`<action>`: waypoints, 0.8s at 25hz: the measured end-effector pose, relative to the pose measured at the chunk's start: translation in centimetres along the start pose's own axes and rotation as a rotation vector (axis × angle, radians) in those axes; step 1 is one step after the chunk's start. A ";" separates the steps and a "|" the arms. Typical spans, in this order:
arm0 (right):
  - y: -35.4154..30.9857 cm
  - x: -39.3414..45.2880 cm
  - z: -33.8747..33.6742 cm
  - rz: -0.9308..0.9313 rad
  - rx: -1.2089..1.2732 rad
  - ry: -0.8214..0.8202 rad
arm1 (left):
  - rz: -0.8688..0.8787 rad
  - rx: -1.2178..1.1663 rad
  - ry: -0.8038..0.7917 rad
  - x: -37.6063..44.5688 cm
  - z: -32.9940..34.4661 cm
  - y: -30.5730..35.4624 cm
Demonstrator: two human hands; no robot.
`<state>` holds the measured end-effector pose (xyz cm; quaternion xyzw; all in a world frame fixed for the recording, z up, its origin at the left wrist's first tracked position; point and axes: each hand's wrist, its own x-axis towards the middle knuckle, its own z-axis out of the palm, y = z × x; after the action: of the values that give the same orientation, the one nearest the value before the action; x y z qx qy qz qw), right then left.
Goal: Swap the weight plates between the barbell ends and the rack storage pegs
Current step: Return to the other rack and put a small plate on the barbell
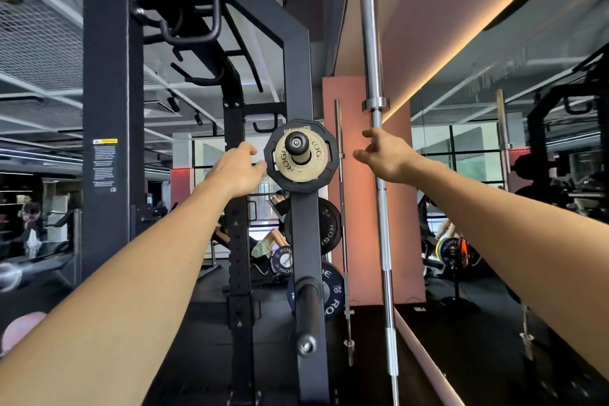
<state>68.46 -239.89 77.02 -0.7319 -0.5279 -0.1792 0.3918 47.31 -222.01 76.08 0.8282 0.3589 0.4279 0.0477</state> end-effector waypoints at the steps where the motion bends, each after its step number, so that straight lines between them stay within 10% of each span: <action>1: 0.3 1.3 0.8 0.003 -0.013 0.009 | 0.001 0.000 0.000 1.4 0.8 -0.5; 20: 2.6 15.9 11.6 0.052 0.073 0.069 | 0.111 -0.061 -0.005 16.0 9.8 -2.6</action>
<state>75.04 -221.33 79.46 -0.7239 -0.5011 -0.1747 0.4408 59.17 -207.68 79.74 0.8460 0.2992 0.4385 0.0501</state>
